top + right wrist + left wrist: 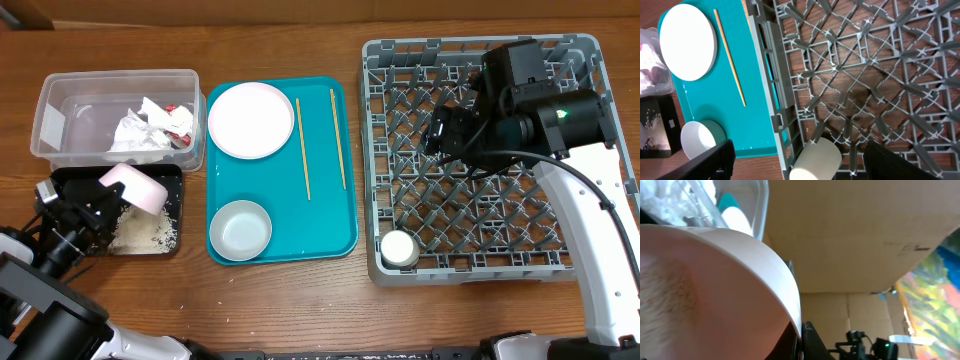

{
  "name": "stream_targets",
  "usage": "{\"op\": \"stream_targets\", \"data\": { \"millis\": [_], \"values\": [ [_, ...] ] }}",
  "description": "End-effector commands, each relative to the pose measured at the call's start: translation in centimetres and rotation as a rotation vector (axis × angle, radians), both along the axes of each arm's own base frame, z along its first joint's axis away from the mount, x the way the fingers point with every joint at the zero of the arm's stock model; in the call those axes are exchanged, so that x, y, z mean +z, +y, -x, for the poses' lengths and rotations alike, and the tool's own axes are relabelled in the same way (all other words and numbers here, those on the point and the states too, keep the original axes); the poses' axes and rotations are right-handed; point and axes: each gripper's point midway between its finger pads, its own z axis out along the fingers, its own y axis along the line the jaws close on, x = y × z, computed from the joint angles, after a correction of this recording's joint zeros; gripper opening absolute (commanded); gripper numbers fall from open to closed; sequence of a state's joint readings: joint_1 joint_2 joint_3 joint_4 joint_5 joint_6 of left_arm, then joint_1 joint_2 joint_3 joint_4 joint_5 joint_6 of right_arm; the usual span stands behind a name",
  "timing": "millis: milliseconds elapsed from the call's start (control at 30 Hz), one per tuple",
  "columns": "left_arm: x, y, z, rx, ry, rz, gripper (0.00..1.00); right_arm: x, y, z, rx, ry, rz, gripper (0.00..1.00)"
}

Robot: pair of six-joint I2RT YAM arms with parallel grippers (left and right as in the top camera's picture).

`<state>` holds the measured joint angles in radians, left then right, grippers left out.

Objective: Sort waste into correct bins and load items into the dishwasher
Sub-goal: 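Bring the emptied pink bowl back over the teal tray with left gripper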

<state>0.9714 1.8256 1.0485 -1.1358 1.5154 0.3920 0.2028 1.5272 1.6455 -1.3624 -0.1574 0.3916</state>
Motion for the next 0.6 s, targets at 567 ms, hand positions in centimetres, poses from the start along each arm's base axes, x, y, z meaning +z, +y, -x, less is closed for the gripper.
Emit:
{"op": "stream_targets", "data": {
  "millis": [567],
  "values": [
    [0.7,2.0,0.3,0.074,0.024,0.151,0.04,0.3,0.0,0.0,0.003,-0.005,-0.001,0.83]
  ]
}}
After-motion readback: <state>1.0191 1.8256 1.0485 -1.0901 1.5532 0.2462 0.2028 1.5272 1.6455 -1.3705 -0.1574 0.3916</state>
